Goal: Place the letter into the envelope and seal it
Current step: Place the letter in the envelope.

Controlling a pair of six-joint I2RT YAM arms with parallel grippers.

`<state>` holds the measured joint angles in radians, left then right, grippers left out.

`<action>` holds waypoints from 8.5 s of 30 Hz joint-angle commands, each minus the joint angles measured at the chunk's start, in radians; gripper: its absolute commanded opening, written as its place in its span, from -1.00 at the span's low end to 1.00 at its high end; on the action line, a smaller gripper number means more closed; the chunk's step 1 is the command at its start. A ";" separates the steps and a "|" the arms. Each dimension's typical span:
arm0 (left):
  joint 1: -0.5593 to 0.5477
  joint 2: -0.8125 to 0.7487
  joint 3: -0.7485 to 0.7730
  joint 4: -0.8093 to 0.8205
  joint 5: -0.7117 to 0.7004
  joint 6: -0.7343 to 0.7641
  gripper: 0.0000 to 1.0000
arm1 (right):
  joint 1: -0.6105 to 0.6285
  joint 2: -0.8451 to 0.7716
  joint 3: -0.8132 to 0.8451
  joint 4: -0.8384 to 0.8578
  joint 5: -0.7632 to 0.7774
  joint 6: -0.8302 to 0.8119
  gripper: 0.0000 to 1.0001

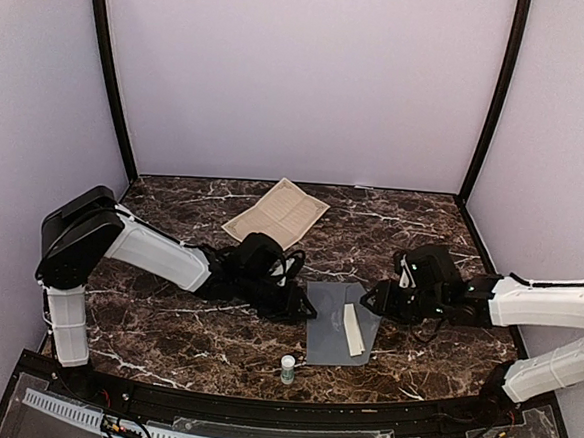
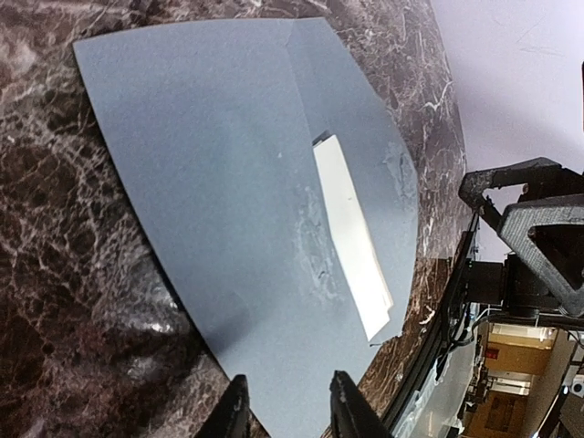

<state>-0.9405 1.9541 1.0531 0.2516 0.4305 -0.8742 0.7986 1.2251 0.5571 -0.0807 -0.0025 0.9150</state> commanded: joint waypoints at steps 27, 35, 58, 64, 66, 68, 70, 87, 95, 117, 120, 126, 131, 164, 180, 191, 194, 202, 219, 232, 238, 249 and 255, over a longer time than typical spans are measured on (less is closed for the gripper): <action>-0.044 -0.021 -0.021 -0.056 -0.055 0.011 -0.28 | 0.028 0.141 -0.002 0.028 -0.109 -0.089 -0.41; -0.046 0.002 -0.017 -0.060 -0.050 0.009 -0.28 | 0.031 0.172 -0.002 0.047 -0.118 -0.079 -0.42; -0.050 0.045 0.006 -0.046 -0.019 0.003 -0.57 | 0.061 0.260 0.028 0.077 -0.157 -0.062 -0.54; -0.053 0.048 0.012 -0.045 -0.014 0.001 -0.63 | 0.078 0.287 0.047 0.104 -0.161 -0.059 -0.58; -0.054 0.049 0.015 -0.043 -0.014 0.001 -0.63 | 0.084 0.297 0.055 0.102 -0.163 -0.056 -0.60; -0.056 0.049 0.018 -0.043 -0.015 -0.001 -0.64 | 0.093 0.305 0.061 0.103 -0.163 -0.053 -0.60; -0.057 0.051 0.021 -0.043 -0.015 0.000 -0.64 | 0.100 0.315 0.067 0.105 -0.163 -0.049 -0.61; -0.060 0.027 0.038 -0.123 -0.074 0.047 -0.65 | 0.123 0.188 0.108 -0.088 -0.010 -0.054 -0.26; -0.060 0.026 0.042 -0.120 -0.074 0.047 -0.65 | 0.123 0.110 0.062 -0.119 0.042 -0.033 -0.10; -0.060 0.029 0.037 -0.114 -0.064 0.044 -0.68 | 0.120 0.275 0.074 -0.039 0.020 -0.040 -0.73; -0.060 0.031 0.037 -0.113 -0.064 0.042 -0.69 | 0.119 0.285 0.073 -0.029 0.012 -0.045 -0.85; -0.060 0.037 0.036 -0.107 -0.059 0.041 -0.72 | 0.120 0.300 0.073 -0.006 0.007 -0.046 -1.00; -0.061 0.039 0.038 -0.105 -0.058 0.040 -0.74 | 0.120 0.304 0.079 0.002 -0.020 -0.048 -1.00; -0.063 0.039 0.070 -0.104 -0.057 0.049 -0.82 | 0.123 0.316 0.086 0.091 -0.090 -0.046 -1.00; -0.061 -0.083 -0.019 -0.179 -0.201 0.035 -0.34 | 0.123 0.269 0.073 0.024 -0.044 -0.041 -1.00; -0.061 -0.053 -0.016 -0.166 -0.192 0.029 -0.25 | 0.123 0.270 0.074 0.025 -0.042 -0.040 -1.00; -0.060 -0.040 -0.010 -0.159 -0.179 0.029 -0.30 | 0.123 0.278 0.073 0.030 -0.043 -0.038 -1.00; -0.061 -0.011 0.004 -0.147 -0.159 0.030 -0.43 | 0.123 0.307 0.078 0.053 -0.057 -0.038 -1.00; -0.063 0.016 0.030 -0.138 -0.129 0.030 -0.67 | 0.123 0.353 0.075 0.128 -0.103 -0.045 -1.00; -0.072 0.034 0.054 -0.133 -0.124 0.031 -0.74 | 0.123 0.360 0.076 0.142 -0.117 -0.045 -1.00; -0.070 -0.014 0.059 -0.194 -0.198 0.069 -0.71 | 0.123 0.319 0.082 0.089 -0.089 -0.048 -1.00; -0.037 -0.283 0.006 -0.304 -0.367 0.116 -0.03 | 0.121 0.030 0.093 -0.125 0.023 -0.057 -0.26; 0.001 -0.459 -0.029 -0.372 -0.396 0.132 0.31 | 0.115 -0.149 0.083 -0.194 0.064 -0.050 0.18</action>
<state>-0.9634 1.5898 1.0554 -0.0368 0.0792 -0.7654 0.9154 1.1526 0.6319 -0.2092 0.0074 0.8631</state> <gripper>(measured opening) 0.635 0.539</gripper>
